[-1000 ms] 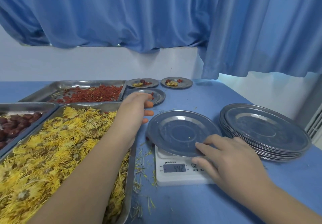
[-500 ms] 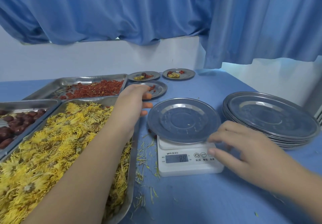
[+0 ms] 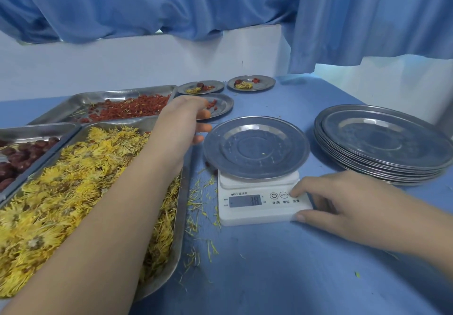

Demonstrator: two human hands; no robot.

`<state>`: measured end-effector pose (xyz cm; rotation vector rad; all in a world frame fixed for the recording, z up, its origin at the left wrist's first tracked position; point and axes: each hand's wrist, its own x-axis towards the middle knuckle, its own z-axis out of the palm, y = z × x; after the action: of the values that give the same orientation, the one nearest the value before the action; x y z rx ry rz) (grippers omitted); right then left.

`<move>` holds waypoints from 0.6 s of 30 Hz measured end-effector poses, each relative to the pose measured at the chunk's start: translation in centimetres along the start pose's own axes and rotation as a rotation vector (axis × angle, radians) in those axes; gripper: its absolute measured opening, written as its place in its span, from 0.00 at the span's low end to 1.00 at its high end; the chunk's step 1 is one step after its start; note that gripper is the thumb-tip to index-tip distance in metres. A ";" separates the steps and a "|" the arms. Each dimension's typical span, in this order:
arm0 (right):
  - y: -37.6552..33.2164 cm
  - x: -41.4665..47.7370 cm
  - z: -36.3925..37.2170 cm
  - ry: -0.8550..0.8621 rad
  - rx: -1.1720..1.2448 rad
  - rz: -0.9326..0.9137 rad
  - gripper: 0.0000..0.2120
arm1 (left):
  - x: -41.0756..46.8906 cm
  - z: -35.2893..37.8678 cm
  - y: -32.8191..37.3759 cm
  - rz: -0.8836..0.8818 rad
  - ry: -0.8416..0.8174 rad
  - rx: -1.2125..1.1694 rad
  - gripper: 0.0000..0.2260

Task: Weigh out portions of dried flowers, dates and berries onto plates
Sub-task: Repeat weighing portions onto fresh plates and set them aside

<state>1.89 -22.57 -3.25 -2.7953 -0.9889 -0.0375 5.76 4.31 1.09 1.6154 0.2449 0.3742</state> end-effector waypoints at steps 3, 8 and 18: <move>-0.3 0.1 0.0 0.002 0.001 0.062 0.21 | 0.0 -0.1 -0.1 0.010 0.000 0.007 0.03; -0.9 0.1 -0.3 -0.050 0.054 0.110 0.25 | 0.0 0.0 -0.2 0.016 -0.006 0.016 0.04; -0.5 0.3 -0.1 0.004 0.015 0.089 0.24 | 0.2 0.0 -0.4 0.024 -0.007 0.023 0.04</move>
<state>1.79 -21.98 -3.06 -2.8210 -0.8598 -0.0242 6.02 4.44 0.66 1.6431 0.2250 0.3851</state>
